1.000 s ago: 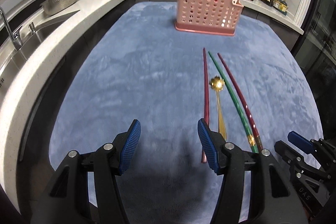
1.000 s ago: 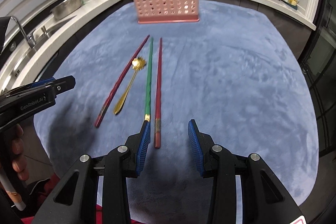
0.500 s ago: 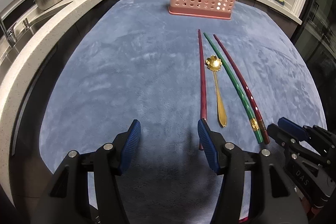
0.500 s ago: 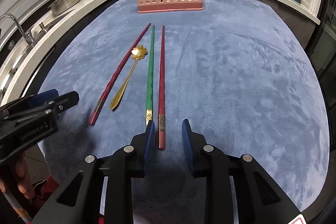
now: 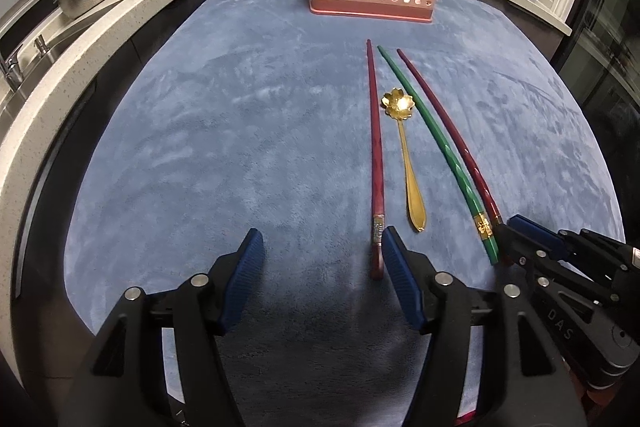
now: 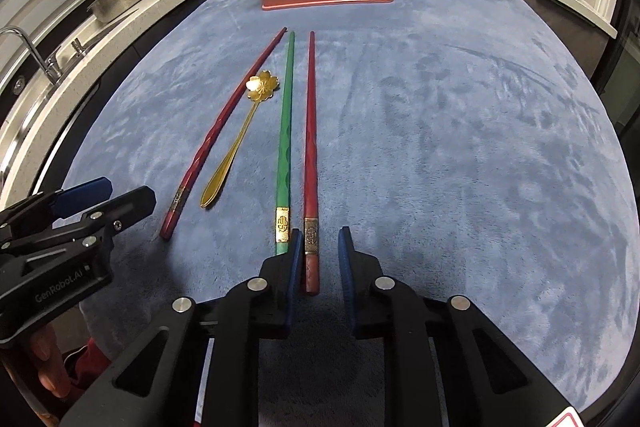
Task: Organize utensils
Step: 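Grasp a dark-red chopstick with the right gripper while the left gripper grasps another dark-red chopstick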
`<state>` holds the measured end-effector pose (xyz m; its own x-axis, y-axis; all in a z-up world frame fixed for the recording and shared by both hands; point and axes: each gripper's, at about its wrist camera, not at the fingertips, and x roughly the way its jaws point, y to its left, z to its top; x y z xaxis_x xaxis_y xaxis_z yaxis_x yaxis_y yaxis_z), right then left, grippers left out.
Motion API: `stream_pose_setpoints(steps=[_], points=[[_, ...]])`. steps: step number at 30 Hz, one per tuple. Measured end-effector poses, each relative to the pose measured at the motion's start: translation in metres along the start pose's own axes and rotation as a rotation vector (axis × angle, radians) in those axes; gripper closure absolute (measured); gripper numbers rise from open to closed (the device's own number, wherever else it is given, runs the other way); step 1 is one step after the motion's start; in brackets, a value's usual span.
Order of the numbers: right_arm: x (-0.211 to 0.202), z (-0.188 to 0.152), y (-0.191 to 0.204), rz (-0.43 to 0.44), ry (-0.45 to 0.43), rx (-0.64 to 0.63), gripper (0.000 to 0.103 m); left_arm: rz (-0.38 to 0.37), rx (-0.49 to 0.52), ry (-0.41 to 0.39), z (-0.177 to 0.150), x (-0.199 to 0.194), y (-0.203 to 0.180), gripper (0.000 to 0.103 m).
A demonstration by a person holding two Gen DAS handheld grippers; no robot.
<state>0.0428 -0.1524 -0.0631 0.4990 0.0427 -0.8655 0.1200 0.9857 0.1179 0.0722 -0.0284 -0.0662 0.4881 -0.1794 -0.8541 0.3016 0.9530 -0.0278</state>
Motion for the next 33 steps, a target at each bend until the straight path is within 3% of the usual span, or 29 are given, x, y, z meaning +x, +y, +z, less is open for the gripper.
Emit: stream_pose_setpoints(steps=[5, 33], points=[[0.002, 0.0, 0.0, -0.009, -0.006, -0.005, 0.096, -0.007, 0.013, 0.006, -0.001, 0.003, -0.004, 0.045], [0.0, -0.004, -0.006, -0.004, -0.007, 0.029, 0.095, 0.005, 0.02, 0.039, -0.004, 0.025, -0.009, 0.049]])
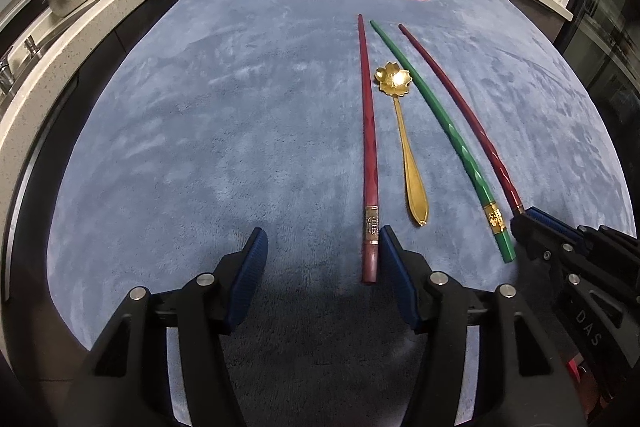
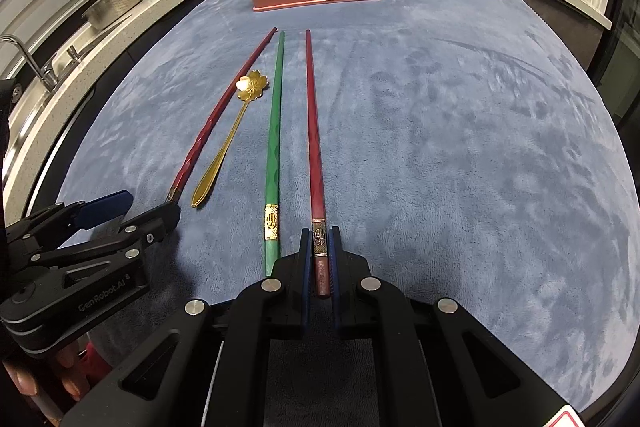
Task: Organize utensils
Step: 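Grasp a dark-red chopstick with the right gripper while the left gripper grasps another dark-red chopstick, then carry both chopsticks over the pink holder and lower them in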
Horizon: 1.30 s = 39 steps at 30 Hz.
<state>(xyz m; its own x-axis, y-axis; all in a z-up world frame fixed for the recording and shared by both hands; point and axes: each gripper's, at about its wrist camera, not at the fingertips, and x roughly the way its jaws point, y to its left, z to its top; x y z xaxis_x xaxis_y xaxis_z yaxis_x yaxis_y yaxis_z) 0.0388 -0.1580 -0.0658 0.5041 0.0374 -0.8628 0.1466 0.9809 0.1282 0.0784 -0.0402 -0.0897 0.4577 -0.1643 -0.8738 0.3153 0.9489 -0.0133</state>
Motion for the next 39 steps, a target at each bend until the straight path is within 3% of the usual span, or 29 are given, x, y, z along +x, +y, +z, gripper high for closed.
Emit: stream_pose_setpoints(steps=[6, 13, 19, 28, 39], points=[[0.0, 0.0, 0.0, 0.0, 0.0, 0.0, 0.095, -0.013, -0.013, -0.007, 0.001, 0.002, 0.001, 0.055], [0.0, 0.0, 0.0, 0.0, 0.001, 0.0, 0.095, -0.035, -0.006, -0.019, 0.001, 0.001, 0.002, 0.079], [0.0, 0.0, -0.001, 0.004, 0.003, 0.003, 0.096, -0.051, -0.012, -0.019, 0.002, -0.001, 0.004, 0.092], [-0.012, 0.002, -0.007, 0.006, -0.012, 0.037, 0.096, -0.069, -0.032, -0.039, 0.008, -0.015, 0.009, 0.094], [-0.064, 0.029, -0.017, 0.032, -0.136, 0.084, 0.096, -0.088, -0.051, -0.175, 0.038, -0.072, 0.015, 0.096]])
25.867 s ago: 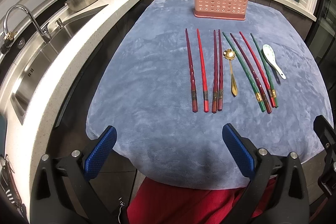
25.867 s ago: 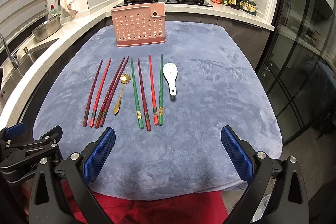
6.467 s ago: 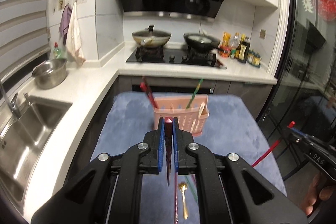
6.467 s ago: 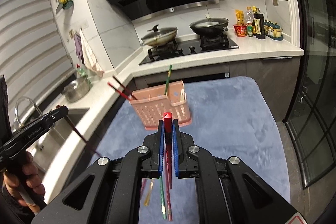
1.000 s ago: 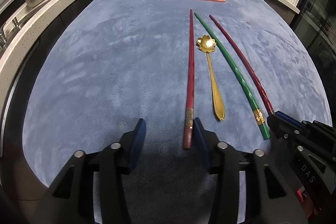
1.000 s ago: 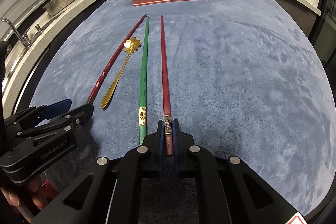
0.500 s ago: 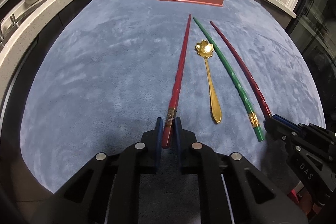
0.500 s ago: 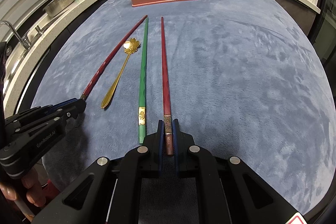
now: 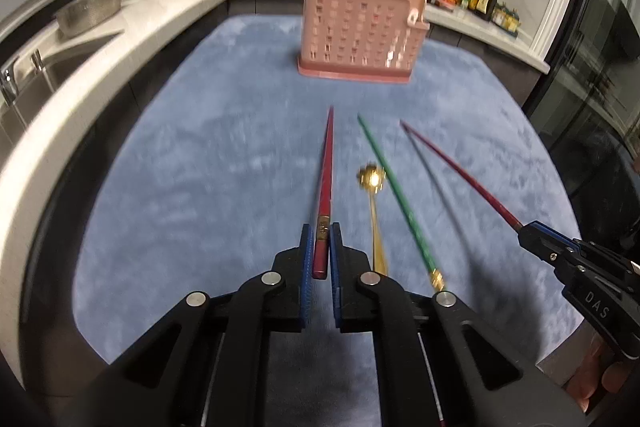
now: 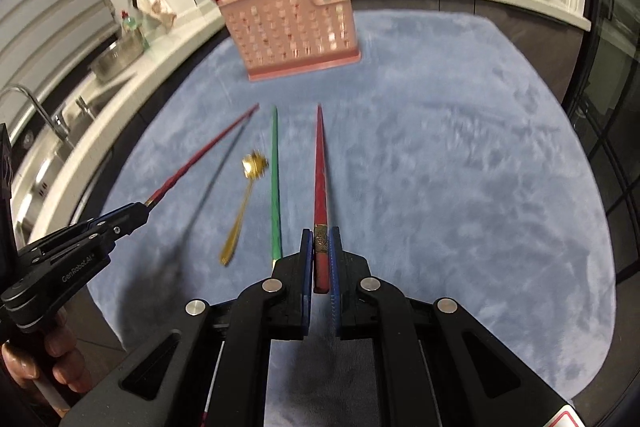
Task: Organize utensils
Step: 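Carry both chopsticks over the pink holder and lower them in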
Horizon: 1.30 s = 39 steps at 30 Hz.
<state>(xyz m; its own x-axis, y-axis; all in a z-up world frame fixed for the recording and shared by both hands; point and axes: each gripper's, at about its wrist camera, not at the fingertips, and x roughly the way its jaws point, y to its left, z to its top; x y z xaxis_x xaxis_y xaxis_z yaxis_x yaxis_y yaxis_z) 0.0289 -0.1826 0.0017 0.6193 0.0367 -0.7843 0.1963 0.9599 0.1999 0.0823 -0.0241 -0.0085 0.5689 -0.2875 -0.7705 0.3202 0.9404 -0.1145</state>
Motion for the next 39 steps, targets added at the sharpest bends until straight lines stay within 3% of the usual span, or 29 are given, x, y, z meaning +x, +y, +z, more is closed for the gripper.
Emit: stream_pose_setpoints(steps=[22, 33, 39], points=[[-0.068, 0.107, -0.002, 0.032, -0.243, -0.008, 0.096, 0.039, 0.005, -0.211, 0.121, -0.061, 0.004, 0.096], [-0.084, 0.154, -0.007, 0.078, -0.327, 0.036, 0.096, -0.007, 0.016, -0.295, 0.181, -0.081, -0.009, 0.096], [-0.09, 0.196, -0.008, 0.146, -0.381, 0.086, 0.096, -0.023, 0.04, -0.386, 0.225, -0.096, -0.02, 0.096]])
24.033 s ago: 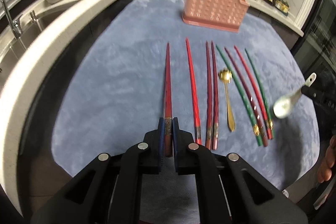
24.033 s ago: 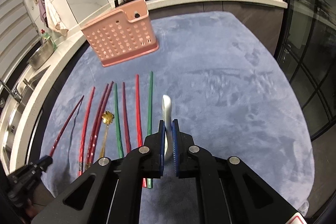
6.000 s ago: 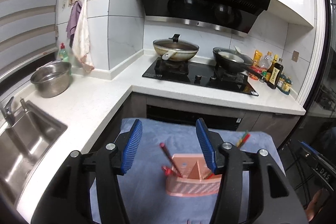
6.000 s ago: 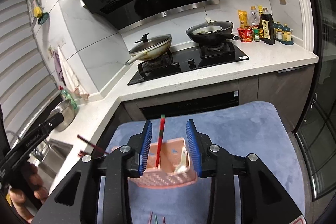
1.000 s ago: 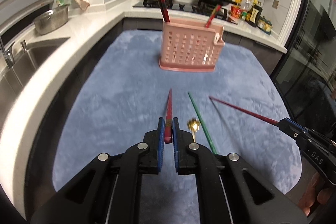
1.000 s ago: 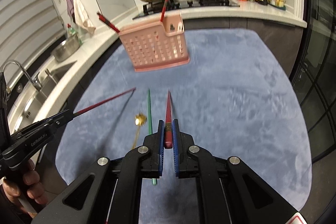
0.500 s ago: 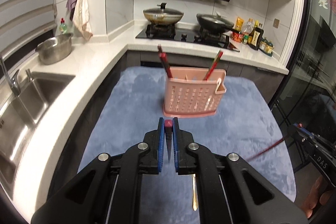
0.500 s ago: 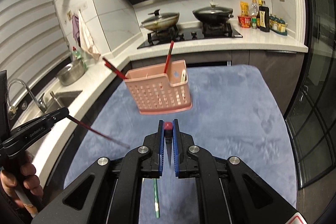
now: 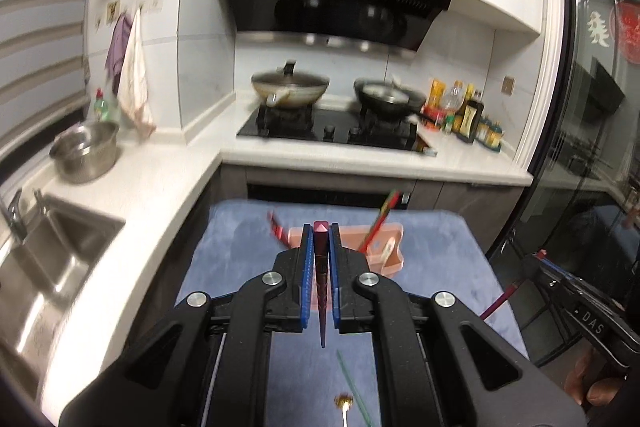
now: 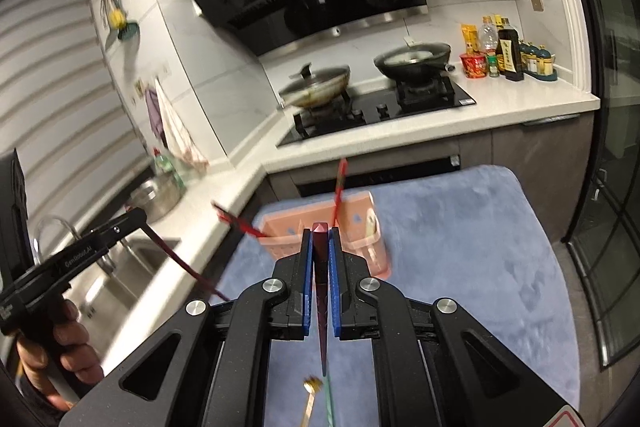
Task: Organize utensils
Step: 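Carry both chopsticks over the pink holder and lower them in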
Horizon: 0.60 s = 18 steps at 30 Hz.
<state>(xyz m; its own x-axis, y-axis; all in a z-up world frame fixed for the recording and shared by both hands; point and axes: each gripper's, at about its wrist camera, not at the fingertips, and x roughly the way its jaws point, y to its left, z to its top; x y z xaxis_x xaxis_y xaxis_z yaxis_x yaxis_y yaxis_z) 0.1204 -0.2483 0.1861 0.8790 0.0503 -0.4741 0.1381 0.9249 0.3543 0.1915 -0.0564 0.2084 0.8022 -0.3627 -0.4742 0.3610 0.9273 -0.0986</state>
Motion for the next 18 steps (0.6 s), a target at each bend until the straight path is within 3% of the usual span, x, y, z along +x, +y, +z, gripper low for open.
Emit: stream_pose_setpoints(steps=[6, 13, 18], points=[[0.018, 0.047, 0.006, 0.016, -0.084, 0.017, 0.096, 0.017, -0.009, -0.102, 0.05, 0.018, 0.001, 0.096], [0.049, 0.099, 0.015, 0.024, -0.153, 0.01, 0.096, 0.022, -0.016, -0.154, 0.087, 0.047, 0.001, 0.096], [0.078, 0.119, 0.019, 0.014, -0.166, -0.003, 0.096, 0.03, -0.012, -0.146, 0.096, 0.078, 0.001, 0.096]])
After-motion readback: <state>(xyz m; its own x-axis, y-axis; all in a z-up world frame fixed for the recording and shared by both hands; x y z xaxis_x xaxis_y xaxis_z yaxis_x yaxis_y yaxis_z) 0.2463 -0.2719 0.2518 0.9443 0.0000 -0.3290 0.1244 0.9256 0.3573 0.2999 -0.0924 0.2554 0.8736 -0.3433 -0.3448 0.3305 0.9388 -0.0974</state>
